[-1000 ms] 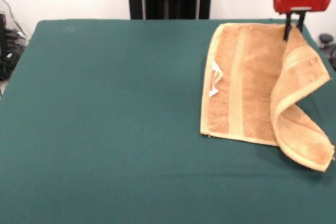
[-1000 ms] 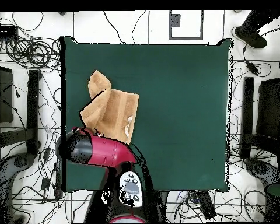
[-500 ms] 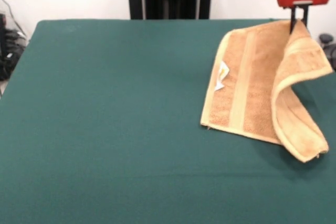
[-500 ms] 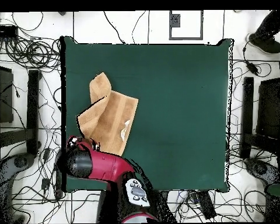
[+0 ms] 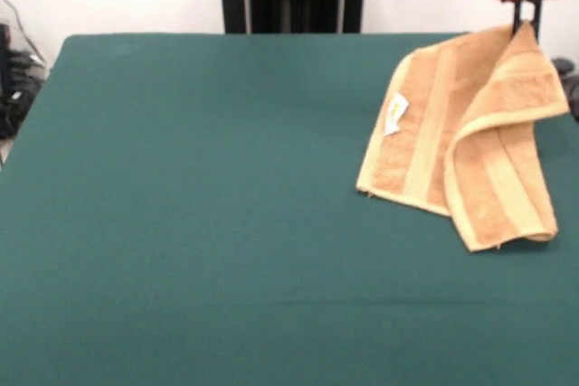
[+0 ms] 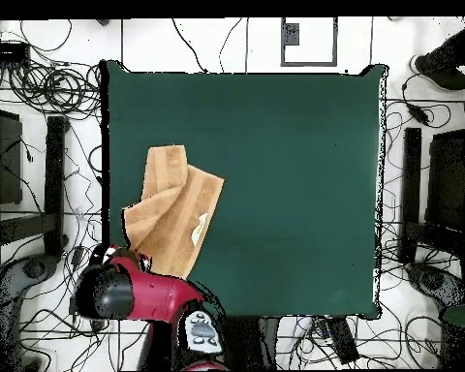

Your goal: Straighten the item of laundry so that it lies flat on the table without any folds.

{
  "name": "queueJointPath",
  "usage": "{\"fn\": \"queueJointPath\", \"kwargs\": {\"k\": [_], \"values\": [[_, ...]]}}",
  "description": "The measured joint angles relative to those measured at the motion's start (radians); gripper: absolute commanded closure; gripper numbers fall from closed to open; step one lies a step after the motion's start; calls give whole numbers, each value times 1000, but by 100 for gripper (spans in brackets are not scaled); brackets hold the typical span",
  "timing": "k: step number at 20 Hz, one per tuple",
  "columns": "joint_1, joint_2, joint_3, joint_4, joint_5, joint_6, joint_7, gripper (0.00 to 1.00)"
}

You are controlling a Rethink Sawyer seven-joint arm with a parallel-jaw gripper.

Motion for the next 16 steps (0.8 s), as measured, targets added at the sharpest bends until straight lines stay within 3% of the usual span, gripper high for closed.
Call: {"fn": "queueJointPath", "kwargs": {"k": [5,7,9,10,16], "values": [[117,-2,-86,-11,6,44,15,100],[141,-16,-143,-17,-31,137,15,100],[128,-26,-160,-19,-61,187,15,100],[86,-44,-184,-27,-122,278,15,100],[-71,-81,-209,-69,-259,478,15,100]]}}
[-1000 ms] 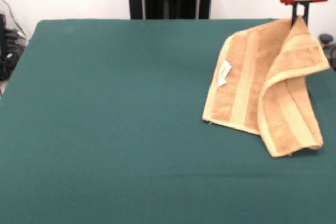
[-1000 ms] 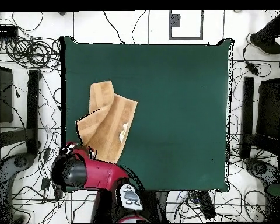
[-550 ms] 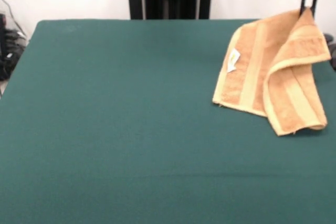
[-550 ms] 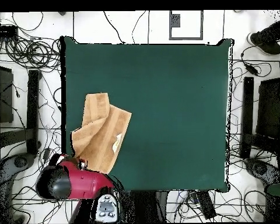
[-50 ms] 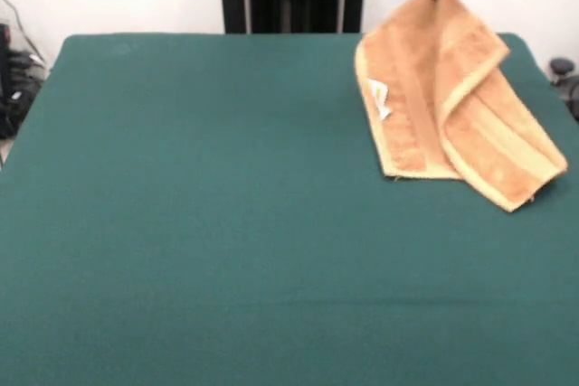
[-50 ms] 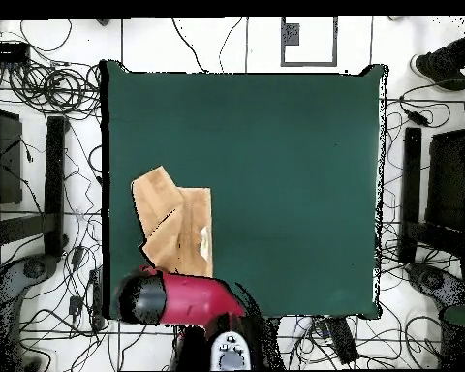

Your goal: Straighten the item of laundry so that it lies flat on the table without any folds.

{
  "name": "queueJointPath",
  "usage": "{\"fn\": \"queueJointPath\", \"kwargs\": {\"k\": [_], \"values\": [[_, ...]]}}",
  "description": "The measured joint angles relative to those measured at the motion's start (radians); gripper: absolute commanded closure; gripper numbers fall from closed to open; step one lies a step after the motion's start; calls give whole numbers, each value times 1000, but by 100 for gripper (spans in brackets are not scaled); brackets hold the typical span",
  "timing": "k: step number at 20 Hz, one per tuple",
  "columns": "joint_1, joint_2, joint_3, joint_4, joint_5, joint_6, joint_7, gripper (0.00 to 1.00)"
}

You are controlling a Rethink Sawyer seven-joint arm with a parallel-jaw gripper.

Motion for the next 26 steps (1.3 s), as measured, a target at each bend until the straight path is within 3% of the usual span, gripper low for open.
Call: {"fn": "queueJointPath", "kwargs": {"k": [7,15,26], "values": [[-191,-25,1,-99,-126,190,0,100],[-264,-8,2,-251,-195,312,0,100],[-342,105,35,-506,-263,334,0,100]]}}
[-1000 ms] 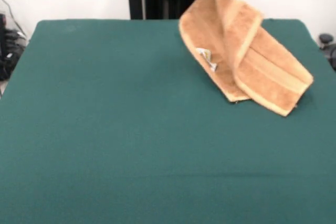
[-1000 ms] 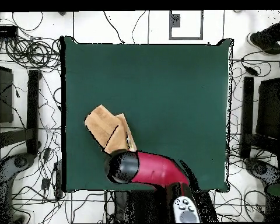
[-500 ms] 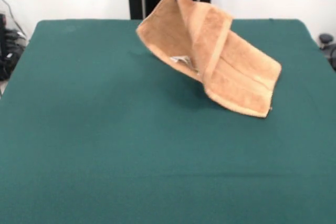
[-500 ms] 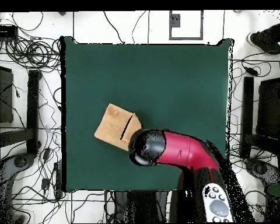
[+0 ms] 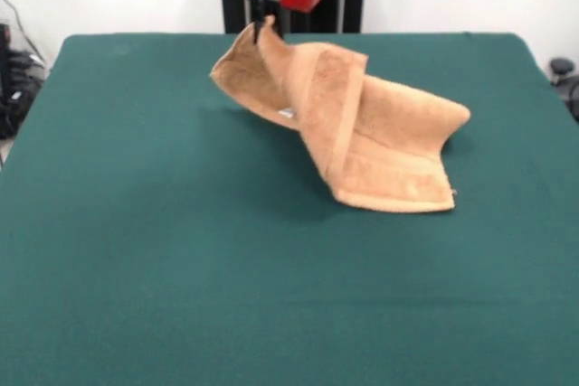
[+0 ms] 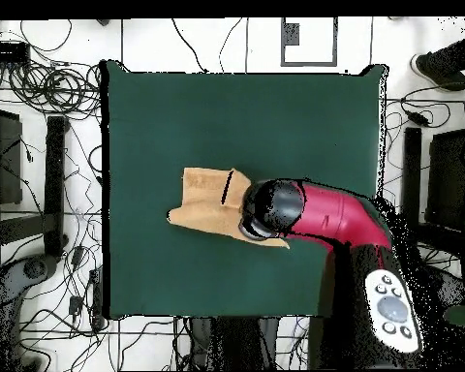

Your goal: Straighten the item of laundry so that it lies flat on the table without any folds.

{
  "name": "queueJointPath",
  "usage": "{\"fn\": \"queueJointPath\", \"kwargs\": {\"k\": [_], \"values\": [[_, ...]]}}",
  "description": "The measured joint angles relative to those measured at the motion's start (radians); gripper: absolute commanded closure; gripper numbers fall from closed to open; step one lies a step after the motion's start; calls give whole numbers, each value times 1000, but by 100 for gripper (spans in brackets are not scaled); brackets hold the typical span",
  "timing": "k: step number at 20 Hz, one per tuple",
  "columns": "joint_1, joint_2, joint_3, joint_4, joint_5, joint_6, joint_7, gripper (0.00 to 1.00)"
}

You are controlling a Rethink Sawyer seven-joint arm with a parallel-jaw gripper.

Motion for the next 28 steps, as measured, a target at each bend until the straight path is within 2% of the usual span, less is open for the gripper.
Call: {"fn": "queueJointPath", "kwargs": {"k": [4,11,23,27,28], "values": [[4,38,1,-92,-20,109,0,100],[10,25,1,-139,-20,296,0,100],[0,18,3,-244,-23,379,0,100],[0,32,4,-320,-24,480,0,100],[0,43,4,-359,-26,539,0,100]]}}
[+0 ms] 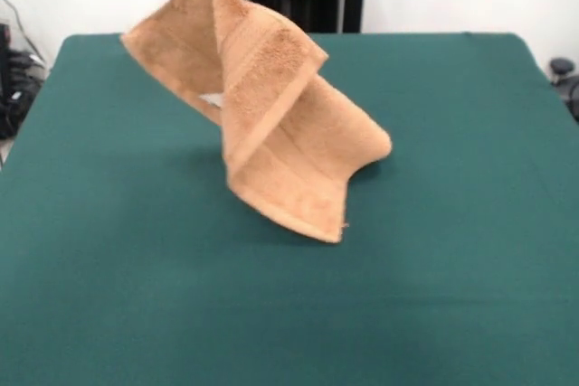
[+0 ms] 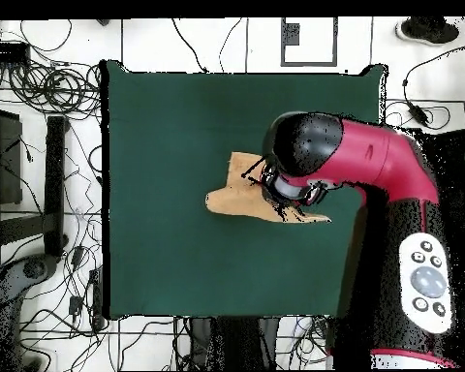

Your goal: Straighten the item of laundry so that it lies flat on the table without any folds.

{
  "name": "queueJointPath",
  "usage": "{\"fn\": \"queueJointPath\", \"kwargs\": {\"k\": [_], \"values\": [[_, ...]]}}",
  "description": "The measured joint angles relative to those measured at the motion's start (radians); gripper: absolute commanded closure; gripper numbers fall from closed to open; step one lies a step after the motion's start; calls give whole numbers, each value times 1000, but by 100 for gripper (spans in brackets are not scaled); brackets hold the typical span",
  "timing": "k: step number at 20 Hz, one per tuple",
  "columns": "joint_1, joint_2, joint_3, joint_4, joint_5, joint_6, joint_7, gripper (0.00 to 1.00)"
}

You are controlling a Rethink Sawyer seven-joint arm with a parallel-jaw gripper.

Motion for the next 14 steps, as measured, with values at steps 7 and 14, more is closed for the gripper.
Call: {"fn": "queueJointPath", "kwargs": {"k": [7,14], "values": [[0,37,0,-109,-4,173,0,100],[7,40,0,-159,-6,226,0,100]]}}
